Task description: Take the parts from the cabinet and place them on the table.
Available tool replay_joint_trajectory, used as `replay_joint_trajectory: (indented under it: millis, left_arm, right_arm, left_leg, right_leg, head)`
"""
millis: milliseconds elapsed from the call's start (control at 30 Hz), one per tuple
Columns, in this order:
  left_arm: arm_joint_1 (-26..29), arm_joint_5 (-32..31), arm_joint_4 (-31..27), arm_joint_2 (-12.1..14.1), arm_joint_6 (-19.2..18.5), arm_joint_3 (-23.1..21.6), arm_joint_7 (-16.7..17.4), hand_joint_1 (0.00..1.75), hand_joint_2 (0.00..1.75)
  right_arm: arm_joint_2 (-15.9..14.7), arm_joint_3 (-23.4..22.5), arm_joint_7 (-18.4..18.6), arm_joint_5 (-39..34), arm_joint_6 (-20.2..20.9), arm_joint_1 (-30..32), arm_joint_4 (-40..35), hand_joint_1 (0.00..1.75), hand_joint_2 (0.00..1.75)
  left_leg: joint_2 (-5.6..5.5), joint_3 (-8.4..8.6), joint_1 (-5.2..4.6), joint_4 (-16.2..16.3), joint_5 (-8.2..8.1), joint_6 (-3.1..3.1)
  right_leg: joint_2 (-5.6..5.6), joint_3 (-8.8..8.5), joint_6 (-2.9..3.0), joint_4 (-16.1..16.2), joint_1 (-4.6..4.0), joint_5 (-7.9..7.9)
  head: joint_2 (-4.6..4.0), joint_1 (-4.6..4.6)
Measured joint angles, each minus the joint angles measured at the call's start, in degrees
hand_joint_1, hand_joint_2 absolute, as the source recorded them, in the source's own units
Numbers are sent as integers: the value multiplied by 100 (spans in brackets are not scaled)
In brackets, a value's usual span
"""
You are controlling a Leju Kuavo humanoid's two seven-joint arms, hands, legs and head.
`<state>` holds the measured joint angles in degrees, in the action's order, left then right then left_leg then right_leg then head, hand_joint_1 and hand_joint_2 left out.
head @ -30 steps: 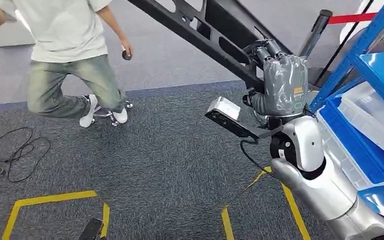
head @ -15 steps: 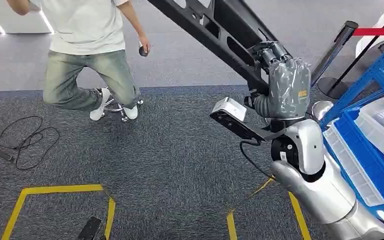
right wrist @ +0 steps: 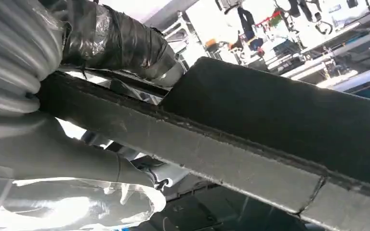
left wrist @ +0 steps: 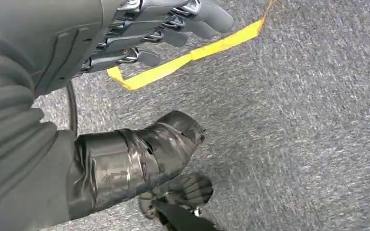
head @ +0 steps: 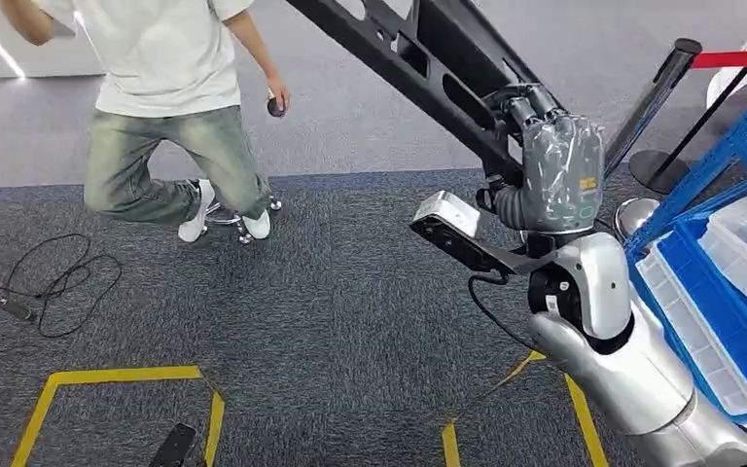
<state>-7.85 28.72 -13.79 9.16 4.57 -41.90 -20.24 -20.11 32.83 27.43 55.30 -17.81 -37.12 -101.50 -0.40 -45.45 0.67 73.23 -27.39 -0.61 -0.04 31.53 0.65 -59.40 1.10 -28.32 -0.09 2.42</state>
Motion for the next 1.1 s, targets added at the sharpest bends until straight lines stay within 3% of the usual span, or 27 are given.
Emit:
replay_joint_trajectory:
  millis: [67, 133, 233, 267, 300, 367, 433, 467, 500, 533, 567, 600, 633, 700, 733, 767, 800, 833, 933, 967, 1000, 1067, 1100]
  left_arm:
    - [-5, 0, 0, 24, 0, 0, 0, 0, 175]
    - [-21, 0, 0, 37, -2, -2, 0, 0, 175]
    - [-20, -20, 0, 39, -2, -4, -4, 0, 175]
    - [-11, -29, 0, 53, -2, -6, -4, 0, 175]
    - [-10, -37, 0, 52, -2, -7, -7, 0, 175]
    - [-30, -39, 0, 55, -2, -7, -7, 0, 175]
    - [-21, -42, 0, 55, -2, -7, -7, 0, 175]
    - [-14, -44, 0, 55, -2, -7, -7, 0, 175]
    - [-14, -42, 0, 55, -2, -7, -7, 0, 175]
    - [-17, -44, 0, 55, 0, -7, -7, 0, 175]
    - [-18, -44, 0, 55, 2, -7, -4, 0, 175]
    - [-12, -44, 0, 52, 24, -9, 9, 0, 175]
    - [-28, -50, 0, 52, 66, -13, 50, 0, 175]
    - [-42, -92, 0, 52, 273, -13, 164, 0, 175]
    - [-41, -105, 0, 50, 361, -15, 212, 0, 175]
    - [-45, -122, 0, 57, 475, -15, 265, 0, 175]
    - [-37, -148, 0, 39, 618, -17, 317, 0, 175]
    - [-54, -164, 0, 33, 730, -17, 354, 0, 175]
    - [-62, -179, 0, 33, 826, -22, 407, 0, 175]
    - [-53, -181, 0, 33, 826, -26, 407, 0, 175]
    - [-48, -184, 0, 31, 828, -26, 409, 0, 175]
    - [-55, -203, 0, 33, 831, -26, 424, 0, 175]
    - [-56, -203, 0, 33, 831, -26, 433, 0, 175]
  right_arm:
    - [0, 0, -2, 0, 0, -2, 0, 175, 175]
    - [0, -2, -2, 0, 0, -21, -2, 175, 175]
    - [0, -2, 0, -2, 37, -3, -4, 175, 175]
    - [-8, -2, 0, -9, 50, -3, -7, 175, 175]
    - [-24, -2, 0, -13, 68, -1, -4, 175, 175]
    - [-22, -2, 0, -18, 83, -3, -11, 175, 175]
    - [-28, -2, 0, -22, 109, 34, -11, 175, 175]
    - [-28, -2, 0, -22, 133, 51, -11, 175, 175]
    - [-28, -2, 0, -22, 138, 58, -11, 175, 175]
    - [-28, -2, 2, -24, 140, 54, -11, 175, 175]
    - [-28, -2, 2, -24, 142, 48, -11, 175, 175]
    - [-28, -2, 2, -24, 146, 46, -9, 175, 175]
    - [-31, 0, 2, -26, 149, 34, -9, 175, 175]
    - [-28, 0, 0, -52, 162, 41, -17, 175, 175]
    - [-28, 0, 7, -66, 162, 32, -20, 175, 175]
    - [-28, -2, 22, -66, 162, 24, -22, 175, 175]
    - [-41, -2, 24, -68, 162, 16, -24, 175, 175]
    - [-42, -2, 37, -68, 162, 12, -26, 175, 175]
    - [-39, -2, 35, -74, 166, 23, -33, 175, 175]
    - [-39, -2, 35, -77, 166, 29, -33, 175, 175]
    - [-39, -2, 35, -79, 177, 30, -33, 175, 175]
    - [-39, -2, 35, -64, 221, 29, -35, 175, 175]
    - [-39, -2, 35, -61, 227, 29, -35, 175, 175]
  left_leg:
    - [20, 493, -1, -1093, 625, 53]
    - [15, 670, -73, -1367, 441, 129]
    - [18, 711, -64, -1406, 364, 245]
    - [5, 806, -42, -1452, 363, 273]
    - [-3, 879, -43, -1485, 333, 314]
    - [-8, 957, -59, -1492, 266, 383]
    - [-25, 1059, -79, -1490, 171, 395]
    - [-41, 1120, -83, -1485, 121, 394]
    - [-62, 1192, -84, -1473, 63, 389]
    - [-75, 1281, -85, -1462, 4, 382]
    - [-87, 1385, -89, -1452, -66, 371]
    - [-96, 1384, -87, -1457, -127, 350]
    - [-120, 1451, -105, -1373, -170, 316]
    - [-119, 1442, -92, -1347, -233, 233]
    - [-114, 1451, -94, -1371, -227, 217]
    - [-114, 1420, -91, -1335, -255, 201]
    - [-71, 1343, -76, -1153, -272, 170]
    - [-47, 1164, -66, -856, -348, 128]
    - [-32, 434, -6, 202, -761, 18]
    - [-25, 325, 8, 232, -696, 5]
    - [-16, 346, 20, 33, -504, -2]
    - [7, 676, 42, -853, 108, -10]
    - [19, 820, 47, -1279, 313, -8]
  right_leg:
    - [-3, -149, -41, 1, 3, -112]
    - [-3, -169, -117, 17, -31, -174]
    - [-13, -263, -210, 79, -43, -142]
    - [-15, -228, -234, 18, -29, -170]
    - [-1, -135, -234, -226, -22, -188]
    - [0, 398, -231, -1083, -34, -437]
    - [1, 882, -249, -1677, -40, -716]
    - [0, 1000, -254, -1689, -41, -700]
    - [0, 1016, -250, -1474, -40, -518]
    - [1, 926, -236, -1081, -40, -213]
    - [5, 785, -200, -559, -45, 226]
    - [12, 707, -150, -148, -54, 669]
    - [17, 743, -140, -70, -96, 503]
    - [22, 709, -90, -90, -100, 565]
    - [23, 687, -59, -75, -112, 565]
    - [19, 624, -22, -21, -71, 581]
    - [18, 578, -8, 19, -71, 573]
    - [10, 559, 20, 26, -63, 557]
    - [11, 531, 49, 22, -63, 501]
    - [15, 519, 44, 13, -60, 483]
    - [19, 499, 37, 2, -55, 458]
    - [19, 426, 2, -20, -46, 400]
    - [17, 408, -27, -22, -45, 375]
  head:
    - [0, 0]
    - [0, -2]
    - [0, -7]
    - [0, -13]
    - [0, -28]
    - [0, -37]
    - [0, -37]
    - [0, -39]
    - [0, -41]
    - [0, -41]
    - [0, -44]
    - [0, -44]
    - [0, -35]
    - [0, -39]
    - [0, -37]
    - [0, -41]
    - [0, -41]
    - [0, 5]
    - [0, 0]
    - [0, 2]
    - [0, 0]
    - [0, 0]
    - [0, 2]
